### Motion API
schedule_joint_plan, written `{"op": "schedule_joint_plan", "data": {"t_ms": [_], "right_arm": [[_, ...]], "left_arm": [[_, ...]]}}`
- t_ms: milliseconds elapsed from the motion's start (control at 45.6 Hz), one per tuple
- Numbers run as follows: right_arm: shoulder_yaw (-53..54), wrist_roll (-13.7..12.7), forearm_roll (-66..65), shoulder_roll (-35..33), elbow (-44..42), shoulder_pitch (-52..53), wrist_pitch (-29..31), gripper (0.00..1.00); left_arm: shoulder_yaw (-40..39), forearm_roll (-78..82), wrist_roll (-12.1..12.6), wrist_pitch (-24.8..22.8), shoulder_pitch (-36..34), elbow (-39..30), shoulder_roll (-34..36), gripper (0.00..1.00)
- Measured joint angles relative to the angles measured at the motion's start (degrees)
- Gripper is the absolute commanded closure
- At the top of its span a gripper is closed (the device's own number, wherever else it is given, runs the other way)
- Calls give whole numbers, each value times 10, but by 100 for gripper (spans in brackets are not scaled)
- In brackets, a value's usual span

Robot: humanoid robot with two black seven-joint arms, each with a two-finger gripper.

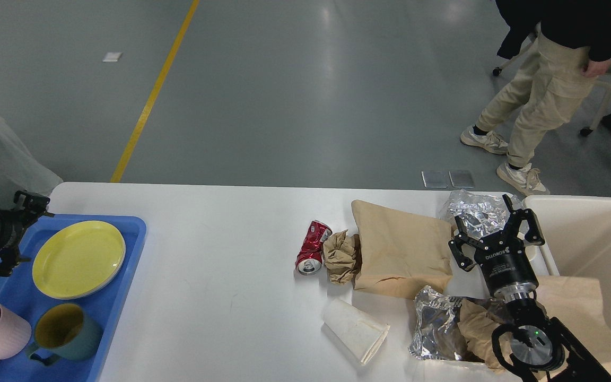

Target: Tidy desktop

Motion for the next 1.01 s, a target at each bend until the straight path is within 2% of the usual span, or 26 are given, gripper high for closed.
{"op": "schedule_joint_plan", "data": {"t_ms": [110, 175, 329, 373, 439, 483, 614, 680, 812, 899, 1009], "right_arm": [[0, 0, 0, 0, 0, 0, 0, 0], [0, 0, 0, 0, -1, 0, 0, 0], [0, 0, 0, 0, -1, 0, 0, 0], [0, 0, 0, 0, -1, 0, 0, 0], [0, 0, 0, 0, 0, 0, 0, 0], [0, 0, 0, 0, 0, 0, 0, 0], [0, 0, 0, 0, 0, 0, 0, 0], [0, 0, 0, 0, 0, 0, 0, 0], [0, 0, 0, 0, 0, 0, 0, 0], [0, 0, 0, 0, 0, -1, 0, 0], [0, 0, 0, 0, 0, -1, 0, 0]], "left_arm": [[-120, 3, 0, -1, 19, 24, 4, 4], [-219, 4, -1, -4, 39, 30, 4, 4], [-499, 7, -9, -6, 124, 32, -16, 4], [-622, 8, -20, -6, 162, 32, -45, 4], [-716, 8, -41, -7, 197, 32, -76, 4], [-771, 8, -71, -10, 220, 31, -103, 4], [-844, 9, -189, -33, 279, 28, -173, 4], [-864, 10, -224, -46, 318, 16, -201, 4], [-930, 40, -240, -54, 413, -59, -235, 4], [-987, 92, -240, -65, 474, -110, -260, 4], [-1064, 154, -231, -100, 508, -129, -292, 4]]}}
